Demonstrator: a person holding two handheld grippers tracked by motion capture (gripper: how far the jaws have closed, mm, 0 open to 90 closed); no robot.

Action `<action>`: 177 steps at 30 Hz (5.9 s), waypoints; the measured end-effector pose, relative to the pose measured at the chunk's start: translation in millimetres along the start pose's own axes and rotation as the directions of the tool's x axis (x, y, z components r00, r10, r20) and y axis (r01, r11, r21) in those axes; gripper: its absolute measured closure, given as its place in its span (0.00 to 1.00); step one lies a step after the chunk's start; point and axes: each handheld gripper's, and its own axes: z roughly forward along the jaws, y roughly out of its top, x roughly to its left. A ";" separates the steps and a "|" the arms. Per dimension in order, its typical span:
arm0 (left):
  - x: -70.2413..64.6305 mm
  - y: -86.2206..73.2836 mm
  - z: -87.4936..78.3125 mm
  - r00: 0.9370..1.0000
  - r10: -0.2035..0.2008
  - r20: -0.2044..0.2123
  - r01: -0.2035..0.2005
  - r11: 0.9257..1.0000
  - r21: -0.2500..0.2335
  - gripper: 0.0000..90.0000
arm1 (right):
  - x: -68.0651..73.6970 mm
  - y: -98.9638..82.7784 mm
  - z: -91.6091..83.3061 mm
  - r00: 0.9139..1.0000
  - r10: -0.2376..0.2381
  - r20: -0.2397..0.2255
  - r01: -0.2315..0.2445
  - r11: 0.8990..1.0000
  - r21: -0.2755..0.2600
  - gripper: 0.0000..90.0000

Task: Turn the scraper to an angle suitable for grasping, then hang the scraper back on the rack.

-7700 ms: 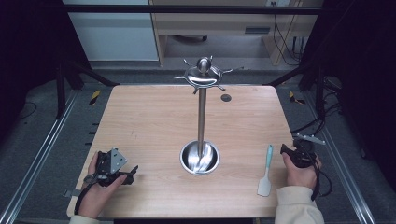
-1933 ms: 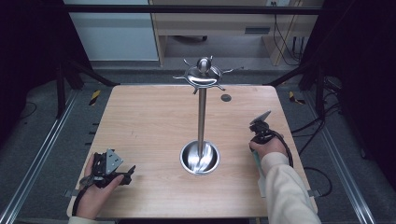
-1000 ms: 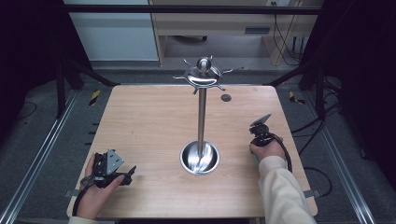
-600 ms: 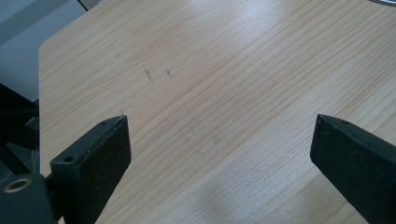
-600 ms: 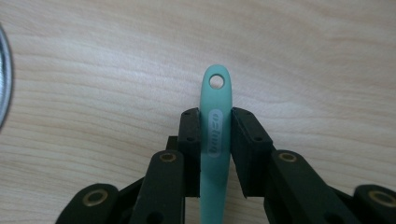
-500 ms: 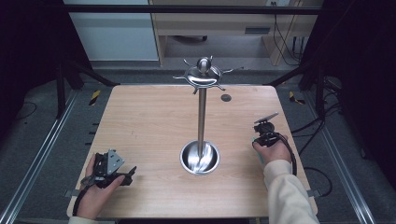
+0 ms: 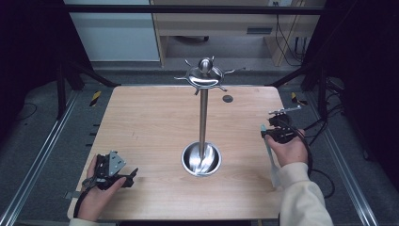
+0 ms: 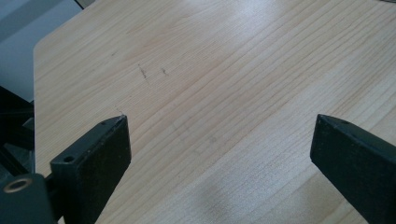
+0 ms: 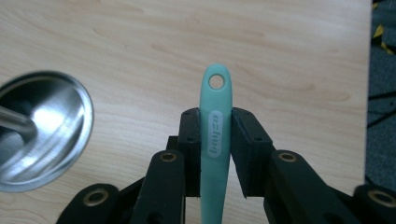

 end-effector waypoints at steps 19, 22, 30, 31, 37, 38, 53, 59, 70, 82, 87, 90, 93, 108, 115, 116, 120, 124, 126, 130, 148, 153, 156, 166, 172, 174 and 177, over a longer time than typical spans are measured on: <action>1.0 0.1 0.0 1.000 -0.003 0.002 0.003 1.000 -0.002 0.05 | 22.9 22.9 -70.1 0.995 -0.095 -0.043 0.084 0.974 -0.209 0.83; 0.3 0.2 0.1 1.000 0.001 0.002 -0.001 1.000 -0.001 0.05 | 26.3 25.3 -79.0 0.993 -0.107 -0.057 0.090 0.964 -0.249 0.83; 0.8 0.3 0.1 1.000 -0.004 0.003 0.004 1.000 -0.005 0.05 | 34.4 28.7 -98.6 0.988 -0.126 -0.085 0.094 0.945 -0.315 0.83; 0.8 0.5 0.3 1.000 -0.004 0.005 0.004 1.000 -0.007 0.05 | 35.5 28.5 -103.9 0.987 -0.132 -0.097 0.092 0.937 -0.337 0.83; 0.9 0.0 -0.2 1.000 -0.004 0.002 0.004 1.000 -0.005 0.05 | 37.2 27.8 -117.1 0.981 -0.137 -0.141 0.070 0.914 -0.401 0.83; 1.1 -0.1 -0.3 1.000 -0.005 0.001 0.005 1.000 -0.005 0.05 | 37.6 28.3 -118.5 0.980 -0.139 -0.144 0.070 0.912 -0.404 0.83; 0.9 0.4 0.2 1.000 -0.003 0.003 0.003 1.000 -0.003 0.05 | 44.8 27.4 -129.7 0.974 -0.168 -0.154 0.084 0.893 -0.442 0.83; 1.5 0.0 0.2 1.000 -0.003 0.000 0.003 1.000 -0.004 0.05 | 48.1 28.7 -133.6 0.968 -0.180 -0.174 0.081 0.883 -0.462 0.83; 0.9 0.2 0.2 1.000 -0.003 0.002 0.003 1.000 -0.002 0.05 | 57.4 32.4 -139.5 0.959 -0.209 -0.189 0.093 0.867 -0.489 0.83; 0.1 0.5 0.7 1.000 0.002 0.003 -0.002 1.000 -0.002 0.05 | 64.1 32.8 -143.3 0.948 -0.233 -0.216 0.093 0.853 -0.514 0.82; -0.5 0.7 0.8 1.000 0.006 0.006 -0.006 1.000 0.002 0.05 | 66.5 33.1 -144.7 0.946 -0.240 -0.220 0.095 0.849 -0.519 0.83; -0.6 0.7 0.9 1.000 0.007 0.005 -0.007 1.000 0.001 0.05 | 68.7 33.8 -146.2 0.942 -0.247 -0.227 0.094 0.844 -0.528 0.83; -0.7 0.6 0.9 1.000 0.007 0.005 -0.007 1.000 0.001 0.05 | 71.2 34.7 -148.2 0.938 -0.257 -0.233 0.096 0.837 -0.538 0.83; -2.1 0.8 1.9 1.000 0.015 0.012 -0.015 1.000 0.007 0.05 | 91.6 38.7 -162.5 0.910 -0.327 -0.255 0.124 0.801 -0.586 0.82; -1.6 0.8 1.4 1.000 0.013 0.009 -0.013 1.000 0.004 0.05 | 94.3 39.0 -170.3 0.906 -0.340 -0.251 0.128 0.787 -0.604 0.82; -1.8 0.8 1.7 1.000 0.015 0.010 -0.015 1.000 0.006 0.05 | 94.6 39.1 -171.3 0.906 -0.342 -0.249 0.130 0.784 -0.606 0.82; -2.0 1.1 1.6 1.000 0.016 0.010 -0.017 1.000 0.006 0.05 | 96.0 39.7 -174.0 0.903 -0.351 -0.248 0.133 0.777 -0.615 0.82; -1.7 0.7 1.6 1.000 0.015 0.010 -0.015 1.000 0.006 0.05 | 99.1 41.3 -177.2 0.898 -0.362 -0.250 0.137 0.770 -0.623 0.82; -1.7 0.8 1.5 1.000 0.014 0.010 -0.014 1.000 0.006 0.05 | 99.7 41.7 -177.6 0.897 -0.366 -0.247 0.140 0.766 -0.627 0.82; -1.9 0.8 1.6 1.000 0.015 0.010 -0.015 1.000 0.006 0.05 | 102.6 42.6 -179.8 0.895 -0.371 -0.249 0.141 0.764 -0.630 0.82; -2.3 0.8 1.8 1.000 0.016 0.014 -0.016 1.000 0.008 0.05 | 112.8 45.2 -181.1 0.878 -0.404 -0.256 0.166 0.760 -0.628 0.82; -2.4 0.8 2.0 1.000 0.016 0.014 -0.016 1.000 0.008 0.05 | 114.9 46.2 -180.1 0.876 -0.407 -0.258 0.170 0.762 -0.625 0.82; -2.4 0.8 1.9 1.000 0.017 0.016 -0.017 1.000 0.010 0.05 | 116.0 46.7 -179.7 0.876 -0.409 -0.257 0.172 0.762 -0.625 0.82; -2.6 0.9 2.1 1.000 0.018 0.016 -0.018 1.000 0.010 0.05 | 119.4 49.8 -175.4 0.878 -0.403 -0.258 0.171 0.769 -0.616 0.82; -2.8 0.7 2.3 1.000 0.019 0.015 -0.019 1.000 0.011 0.05 | 121.3 52.1 -172.2 0.879 -0.400 -0.260 0.168 0.769 -0.616 0.82; -2.8 0.7 2.3 1.000 0.019 0.016 -0.019 1.000 0.011 0.05 | 121.6 52.5 -170.9 0.879 -0.399 -0.262 0.167 0.770 -0.616 0.82; -2.8 0.8 2.3 1.000 0.020 0.016 -0.020 1.000 0.011 0.05 | 121.5 53.3 -169.6 0.879 -0.397 -0.264 0.162 0.769 -0.618 0.82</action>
